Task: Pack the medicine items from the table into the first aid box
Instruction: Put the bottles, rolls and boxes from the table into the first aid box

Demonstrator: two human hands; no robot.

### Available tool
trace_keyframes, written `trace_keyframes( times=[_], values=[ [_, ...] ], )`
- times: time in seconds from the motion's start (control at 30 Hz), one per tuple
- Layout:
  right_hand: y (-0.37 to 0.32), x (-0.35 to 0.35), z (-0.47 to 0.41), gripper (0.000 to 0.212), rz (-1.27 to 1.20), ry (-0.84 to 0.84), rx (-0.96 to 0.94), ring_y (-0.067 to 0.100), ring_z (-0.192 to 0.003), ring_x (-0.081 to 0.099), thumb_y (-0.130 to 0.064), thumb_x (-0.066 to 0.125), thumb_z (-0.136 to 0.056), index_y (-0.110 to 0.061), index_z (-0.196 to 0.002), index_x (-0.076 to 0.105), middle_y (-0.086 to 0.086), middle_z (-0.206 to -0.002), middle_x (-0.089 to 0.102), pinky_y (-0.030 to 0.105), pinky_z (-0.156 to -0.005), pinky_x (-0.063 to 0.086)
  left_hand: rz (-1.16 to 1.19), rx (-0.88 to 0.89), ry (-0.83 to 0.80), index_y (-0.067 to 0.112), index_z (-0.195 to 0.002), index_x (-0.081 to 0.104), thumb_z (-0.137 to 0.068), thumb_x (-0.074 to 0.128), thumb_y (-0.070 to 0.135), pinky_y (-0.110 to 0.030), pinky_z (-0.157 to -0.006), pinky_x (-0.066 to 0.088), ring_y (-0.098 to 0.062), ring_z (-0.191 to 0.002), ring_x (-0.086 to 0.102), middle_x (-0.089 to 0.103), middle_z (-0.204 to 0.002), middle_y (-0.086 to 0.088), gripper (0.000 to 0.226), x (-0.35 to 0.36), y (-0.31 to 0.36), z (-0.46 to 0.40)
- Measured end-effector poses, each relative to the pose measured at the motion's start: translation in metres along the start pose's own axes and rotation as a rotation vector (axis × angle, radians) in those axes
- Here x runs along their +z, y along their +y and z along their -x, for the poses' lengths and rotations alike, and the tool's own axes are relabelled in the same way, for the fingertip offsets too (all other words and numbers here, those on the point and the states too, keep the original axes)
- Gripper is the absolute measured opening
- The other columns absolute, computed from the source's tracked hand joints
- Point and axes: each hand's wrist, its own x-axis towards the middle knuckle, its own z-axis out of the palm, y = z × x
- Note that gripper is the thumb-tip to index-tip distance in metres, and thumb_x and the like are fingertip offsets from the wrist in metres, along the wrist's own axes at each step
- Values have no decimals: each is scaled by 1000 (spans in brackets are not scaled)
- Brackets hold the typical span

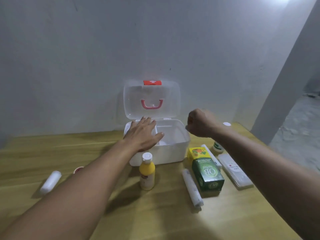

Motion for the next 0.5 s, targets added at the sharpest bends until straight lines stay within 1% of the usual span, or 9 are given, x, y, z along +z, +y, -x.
trace_keyframes(
  times=[0.07, 0.13, 0.2, 0.23, 0.3, 0.33, 0.4, 0.43, 0.5],
  values=[
    [6, -3, 25, 26, 58, -198, 103, 26, -57, 61, -31, 61, -83, -5, -77, 65, 10, -71, 66, 29, -53, 53, -51, -18, -48, 23, -152, 22, -91, 29, 65, -54, -119, 7, -22, -151, 3, 10, -164, -4, 74, 3, 1, -4],
    [7, -8, 45, 34, 55, -348, 182, 23, -50, 60, -34, 58, -87, -3, -74, 63, 9, -64, 62, 33, -48, 58, -64, -52, -94, 28, -153, 18, -91, 28, 67, -59, -118, 1, -22, -151, -2, 5, -164, -1, 75, 4, 3, -5],
    [8, -9, 59, 26, 58, -405, 206, 21, -53, 59, -27, 62, -85, -1, -85, 66, 7, -67, 60, 39, -52, 61, -60, -65, -102, 30, -154, 16, -91, 27, 67, -62, -116, -2, -22, -151, -4, 2, -164, 1, 73, 5, 5, -5],
    [9, -8, 66, 27, 61, -432, 211, 20, -56, 59, -28, 65, -84, -2, -90, 65, 5, -68, 58, 38, -50, 60, -54, -66, -101, 31, -154, 16, -92, 26, 66, -64, -115, -3, -22, -151, -4, 2, -164, 1, 72, 5, 5, -4],
    [9, -6, 78, 36, 65, -510, 225, 17, -60, 57, -38, 72, -79, -5, -89, 61, 2, -70, 57, 29, -39, 54, -39, -66, -99, 32, -154, 15, -94, 24, 61, -65, -114, -5, -23, -151, -5, 1, -164, 2, 67, 5, 5, -4],
    [9, -3, 83, 40, 43, -538, 244, 17, -63, 58, -41, 76, -76, -8, -92, 59, 2, -73, 57, 27, -37, 52, -31, -67, -101, 32, -154, 15, -96, 23, 58, -65, -114, -5, -23, -151, -6, 1, -164, 2, 64, 5, 4, -4],
    [11, 1, 90, 49, -70, -540, 307, 24, -72, 62, -38, 81, -69, -10, -99, 54, 7, -84, 58, 34, -44, 58, -19, -69, -109, 30, -154, 15, -97, 23, 53, -65, -114, -6, -24, -151, -6, 0, -164, 1, 61, 4, 5, -4],
    [12, 0, 92, 48, -108, -512, 318, 26, -73, 62, -34, 83, -67, -11, -96, 52, 8, -87, 58, 37, -48, 60, -14, -72, -112, 30, -154, 14, -98, 23, 52, -65, -115, -6, -24, -151, -6, 0, -164, 1, 61, 3, 5, -4],
    [15, -7, 92, 41, -87, -427, 307, 22, -70, 60, -31, 82, -65, -13, -82, 49, 7, -83, 57, 35, -52, 59, -6, -77, -123, 29, -154, 14, -98, 24, 51, -63, -115, -4, -23, -151, -4, 0, -164, 1, 61, 2, 5, -5]
  ],
)
